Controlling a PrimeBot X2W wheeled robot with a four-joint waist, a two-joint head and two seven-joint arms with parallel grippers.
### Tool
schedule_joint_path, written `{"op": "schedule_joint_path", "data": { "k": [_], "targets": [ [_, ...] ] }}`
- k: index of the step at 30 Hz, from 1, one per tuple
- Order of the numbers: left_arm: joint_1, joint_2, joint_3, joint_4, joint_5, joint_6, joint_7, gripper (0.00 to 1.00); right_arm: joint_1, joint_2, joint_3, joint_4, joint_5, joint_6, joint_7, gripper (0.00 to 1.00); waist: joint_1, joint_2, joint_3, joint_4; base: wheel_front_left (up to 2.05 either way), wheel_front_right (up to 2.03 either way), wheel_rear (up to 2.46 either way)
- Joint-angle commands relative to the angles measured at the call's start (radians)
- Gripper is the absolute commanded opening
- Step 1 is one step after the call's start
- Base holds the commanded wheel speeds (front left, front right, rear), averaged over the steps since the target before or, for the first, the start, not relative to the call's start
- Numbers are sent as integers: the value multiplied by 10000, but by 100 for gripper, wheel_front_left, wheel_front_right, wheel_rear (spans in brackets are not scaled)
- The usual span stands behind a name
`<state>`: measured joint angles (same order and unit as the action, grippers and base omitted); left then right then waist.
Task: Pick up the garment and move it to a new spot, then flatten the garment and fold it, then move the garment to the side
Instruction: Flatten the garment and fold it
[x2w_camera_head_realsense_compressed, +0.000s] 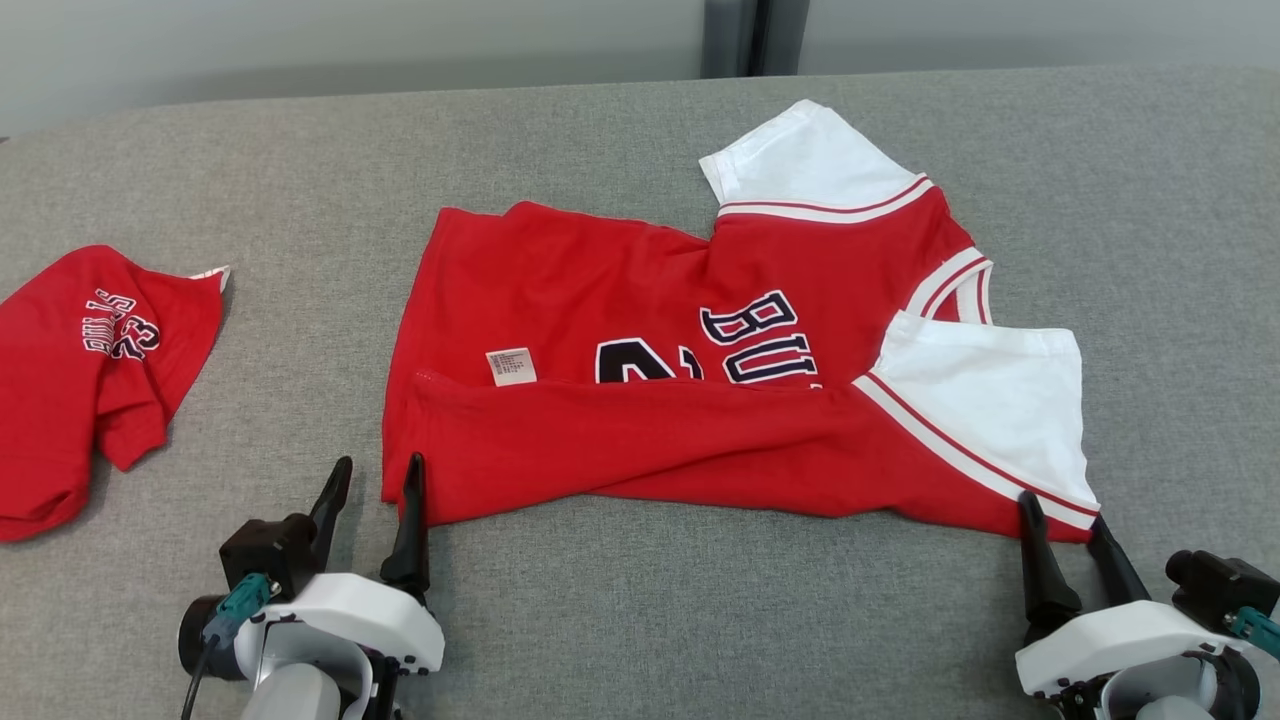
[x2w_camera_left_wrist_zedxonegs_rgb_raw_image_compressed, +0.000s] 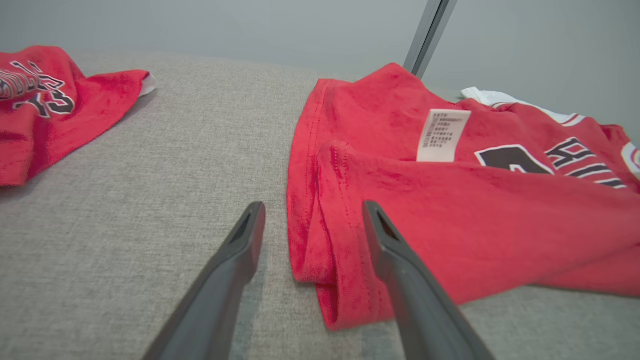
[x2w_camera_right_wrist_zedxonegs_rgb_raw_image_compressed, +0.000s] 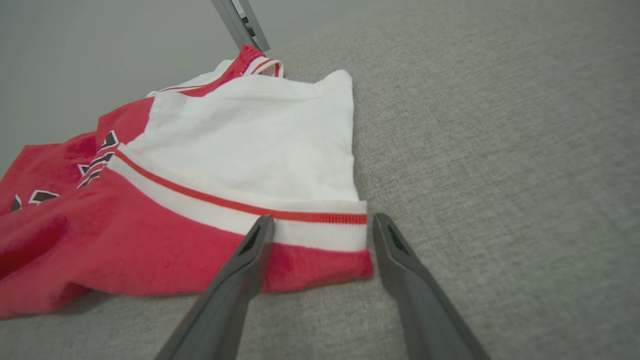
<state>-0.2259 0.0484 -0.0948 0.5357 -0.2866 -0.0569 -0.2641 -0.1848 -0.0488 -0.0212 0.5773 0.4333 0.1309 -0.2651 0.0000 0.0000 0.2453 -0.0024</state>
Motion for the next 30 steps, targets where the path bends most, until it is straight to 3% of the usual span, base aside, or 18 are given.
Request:
{"op": "schedule_joint_path", "data": {
  "k": [1, 3, 4, 6, 11, 23, 30],
  "targets": [
    [128, 48, 22, -10, -40, 33, -1, 100, 70, -38, 80, 264, 72, -3, 20, 100, 0, 0, -14, 10, 0, 0, 0],
    [140, 46, 52, 7, -19, 26, -1, 100, 38, -15, 267, 635, 129, -3, 52, 100, 0, 0, -32, 13, 0, 0, 0],
    [149, 48, 67, 20, -30, 23, -1, 100, 25, -4, 375, 829, 168, -3, 61, 78, 0, 0, -37, 15, 0, 0, 0],
    [192, 44, 74, 48, -21, -6, -1, 100, -6, -14, 623, 1172, 228, -3, 92, 0, 0, 0, -55, 24, 0, 0, 0],
    [238, 46, 87, 149, -63, -51, -1, 100, -87, -329, 848, 1410, 509, -29, 92, 0, 0, 0, -121, 37, 0, 0, 0],
    [173, 47, -203, 387, -441, -467, -1, 100, -655, -1154, 662, 260, 511, -12, 8, 0, 0, 0, -97, -76, 0, 0, 0],
    [-51, 40, -580, 551, -745, -668, -1, 100, -928, -1226, 745, 235, 596, -12, 8, 0, 0, 0, -3, -158, 0, 0, 0]
  ]
}}
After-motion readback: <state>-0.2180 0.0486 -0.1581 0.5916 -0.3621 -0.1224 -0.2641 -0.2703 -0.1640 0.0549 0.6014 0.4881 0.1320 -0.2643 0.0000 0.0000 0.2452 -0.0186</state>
